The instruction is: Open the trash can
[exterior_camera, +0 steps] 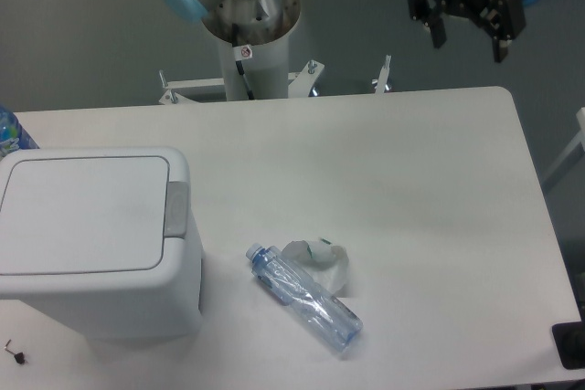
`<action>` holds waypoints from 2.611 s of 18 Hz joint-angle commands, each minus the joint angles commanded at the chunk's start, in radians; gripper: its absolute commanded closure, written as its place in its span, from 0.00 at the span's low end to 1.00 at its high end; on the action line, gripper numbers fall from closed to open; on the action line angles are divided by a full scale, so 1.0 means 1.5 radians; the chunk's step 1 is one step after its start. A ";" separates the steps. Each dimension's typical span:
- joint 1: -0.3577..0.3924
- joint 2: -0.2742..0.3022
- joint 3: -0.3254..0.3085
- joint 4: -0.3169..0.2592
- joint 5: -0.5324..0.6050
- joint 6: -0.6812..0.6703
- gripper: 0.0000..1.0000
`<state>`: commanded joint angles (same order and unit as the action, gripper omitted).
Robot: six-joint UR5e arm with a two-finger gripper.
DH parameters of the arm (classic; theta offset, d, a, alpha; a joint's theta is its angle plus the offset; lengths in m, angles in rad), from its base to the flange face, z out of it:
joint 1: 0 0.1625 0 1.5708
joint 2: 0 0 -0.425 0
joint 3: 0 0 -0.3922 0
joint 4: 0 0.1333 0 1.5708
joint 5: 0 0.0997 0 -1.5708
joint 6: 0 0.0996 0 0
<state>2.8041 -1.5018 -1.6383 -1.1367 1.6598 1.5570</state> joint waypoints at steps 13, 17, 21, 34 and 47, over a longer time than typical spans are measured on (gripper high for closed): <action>-0.037 -0.002 0.009 0.001 -0.114 -0.301 0.00; -0.073 -0.008 0.011 0.043 -0.152 -0.468 0.00; -0.120 -0.018 0.008 0.094 -0.160 -0.618 0.00; -0.272 -0.094 0.019 0.184 -0.225 -0.876 0.00; -0.319 -0.117 0.017 0.185 -0.226 -0.946 0.00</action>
<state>2.3256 -1.6766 -1.6122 -0.8590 1.3208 0.1381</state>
